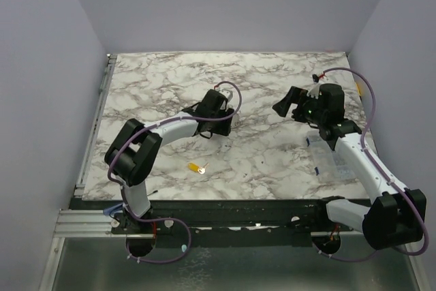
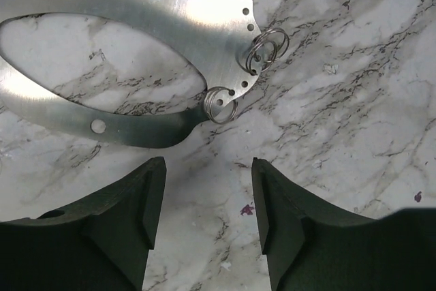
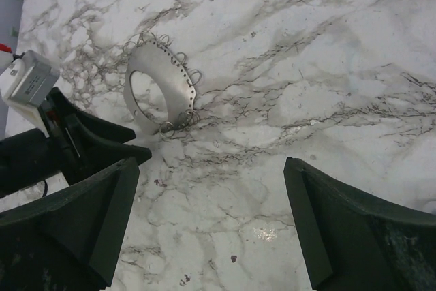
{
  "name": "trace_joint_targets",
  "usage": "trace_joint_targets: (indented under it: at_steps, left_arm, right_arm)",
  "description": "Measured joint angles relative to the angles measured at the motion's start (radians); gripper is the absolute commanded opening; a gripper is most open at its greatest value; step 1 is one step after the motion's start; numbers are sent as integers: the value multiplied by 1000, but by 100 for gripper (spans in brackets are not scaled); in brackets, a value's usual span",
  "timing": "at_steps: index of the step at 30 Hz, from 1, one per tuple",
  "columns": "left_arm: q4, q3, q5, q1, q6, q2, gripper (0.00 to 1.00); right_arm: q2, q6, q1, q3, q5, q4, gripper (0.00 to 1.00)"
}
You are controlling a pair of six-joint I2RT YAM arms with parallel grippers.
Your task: Put the keys on the keyring
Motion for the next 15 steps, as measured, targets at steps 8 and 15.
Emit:
trace_joint_targets:
  at_steps: [8,15]
  left_arm:
    - [-12,85,-10,-5,-7,59,53]
    - [-14,129,-16,-7,-10,114,50]
  right_arm:
    - [-3,0,26,-2,-28,2,100]
    - [-1,0,38,-5,-39,2,100]
